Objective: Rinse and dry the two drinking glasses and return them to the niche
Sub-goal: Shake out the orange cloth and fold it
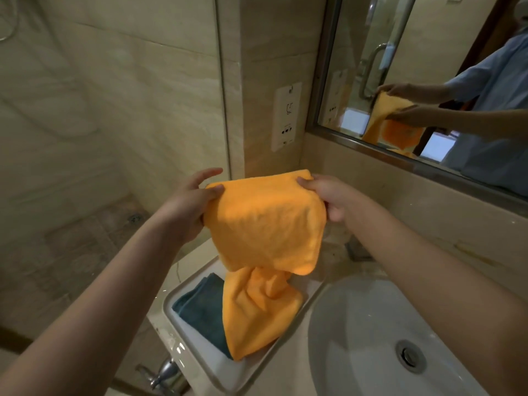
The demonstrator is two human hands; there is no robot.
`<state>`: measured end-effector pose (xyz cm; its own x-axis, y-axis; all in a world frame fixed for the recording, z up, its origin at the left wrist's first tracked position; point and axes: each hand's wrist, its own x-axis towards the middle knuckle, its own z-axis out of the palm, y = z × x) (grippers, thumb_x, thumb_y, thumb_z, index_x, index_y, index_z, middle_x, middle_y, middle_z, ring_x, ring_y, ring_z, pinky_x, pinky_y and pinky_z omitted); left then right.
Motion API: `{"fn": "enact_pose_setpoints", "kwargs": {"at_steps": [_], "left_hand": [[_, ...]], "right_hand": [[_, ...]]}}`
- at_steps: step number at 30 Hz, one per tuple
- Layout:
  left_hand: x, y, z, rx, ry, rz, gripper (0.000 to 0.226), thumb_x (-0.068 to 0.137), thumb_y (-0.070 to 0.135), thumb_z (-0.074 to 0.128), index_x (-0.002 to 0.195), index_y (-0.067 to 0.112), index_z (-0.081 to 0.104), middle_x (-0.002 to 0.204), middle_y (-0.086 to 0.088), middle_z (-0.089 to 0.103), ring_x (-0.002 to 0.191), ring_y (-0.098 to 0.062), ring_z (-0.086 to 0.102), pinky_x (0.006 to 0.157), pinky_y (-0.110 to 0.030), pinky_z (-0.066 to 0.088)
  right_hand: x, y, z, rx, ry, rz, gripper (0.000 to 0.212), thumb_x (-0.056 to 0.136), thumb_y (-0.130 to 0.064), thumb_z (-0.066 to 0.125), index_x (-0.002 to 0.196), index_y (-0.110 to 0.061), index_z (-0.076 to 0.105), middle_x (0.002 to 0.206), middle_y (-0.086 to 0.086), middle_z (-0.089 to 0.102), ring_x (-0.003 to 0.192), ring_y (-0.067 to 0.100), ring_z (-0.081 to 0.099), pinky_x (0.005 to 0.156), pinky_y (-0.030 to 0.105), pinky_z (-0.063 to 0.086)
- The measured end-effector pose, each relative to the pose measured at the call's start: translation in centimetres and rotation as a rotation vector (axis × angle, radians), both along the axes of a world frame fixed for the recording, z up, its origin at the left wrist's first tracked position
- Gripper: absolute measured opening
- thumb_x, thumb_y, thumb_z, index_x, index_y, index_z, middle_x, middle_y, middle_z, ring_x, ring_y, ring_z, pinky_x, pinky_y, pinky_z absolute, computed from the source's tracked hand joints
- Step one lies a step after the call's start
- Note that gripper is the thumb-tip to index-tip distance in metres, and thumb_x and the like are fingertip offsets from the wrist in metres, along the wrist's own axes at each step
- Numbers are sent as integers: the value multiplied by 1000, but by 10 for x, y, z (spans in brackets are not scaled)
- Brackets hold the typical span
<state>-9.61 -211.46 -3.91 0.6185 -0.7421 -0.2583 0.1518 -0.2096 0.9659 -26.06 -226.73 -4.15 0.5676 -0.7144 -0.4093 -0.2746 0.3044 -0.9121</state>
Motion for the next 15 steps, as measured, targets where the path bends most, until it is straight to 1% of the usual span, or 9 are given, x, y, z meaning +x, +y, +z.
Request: {"fn": "enact_pose_setpoints", "kwargs": {"at_steps": [1,4,7,8,10,11,13,14,15], "left_hand": [[-1,2,2,-6,43,-21,33,93,15,50,120,34,54,127,-9,45,97,-24,53,69,-31,49],[-8,12,2,43,135,-148,41,95,10,44,133,27,43,122,-10,42,94,-23,55,62,-29,52],[-18,28,-13,132,322,-167,45,95,4,41,136,20,40,120,-15,43,83,-22,57,51,-26,56],[-19,32,-21,141,424,-149,43,94,2,41,135,17,41,115,-16,46,76,-19,55,47,-24,56],[-16,32,-39,179,598,-96,38,96,4,41,133,10,42,107,-15,50,68,-16,53,46,-25,55],[-14,31,-48,187,680,-66,35,97,7,40,131,5,43,102,-14,52,65,-15,54,47,-26,55],[-19,29,-60,231,725,-20,26,99,11,37,120,0,49,87,-13,53,60,-16,54,43,-26,53],[-23,28,-66,274,678,-7,25,99,9,36,120,2,47,83,-13,51,63,-18,54,46,-27,54],[-26,28,-75,312,597,-8,33,97,3,34,129,4,42,88,-14,51,74,-22,56,59,-30,56]], "right_hand": [[0,-1,1,35,-3,11,47,94,-23,52,139,-19,39,104,5,57,90,23,56,70,36,49],[-5,2,-5,100,37,63,40,93,-23,54,131,-19,45,107,10,58,94,27,59,76,41,52],[-15,13,-25,131,118,111,34,93,-13,53,126,-12,46,103,13,61,82,22,64,69,36,55],[-18,15,-32,140,131,105,45,92,-11,54,134,-11,40,111,14,60,86,22,64,69,34,55],[-23,17,-45,155,112,67,66,90,-8,56,146,-20,24,140,13,45,98,23,60,65,30,56],[-24,17,-52,165,109,63,68,90,-7,57,146,-24,23,146,11,39,96,21,59,59,27,55],[-24,25,-65,205,125,75,52,89,1,54,134,-22,42,135,13,50,81,18,58,54,27,53],[-24,29,-72,210,158,73,46,88,6,50,124,-22,48,123,14,56,78,18,57,56,30,52],[-24,33,-82,192,213,82,48,86,9,46,123,-23,47,115,12,57,81,19,55,60,32,51]]}}
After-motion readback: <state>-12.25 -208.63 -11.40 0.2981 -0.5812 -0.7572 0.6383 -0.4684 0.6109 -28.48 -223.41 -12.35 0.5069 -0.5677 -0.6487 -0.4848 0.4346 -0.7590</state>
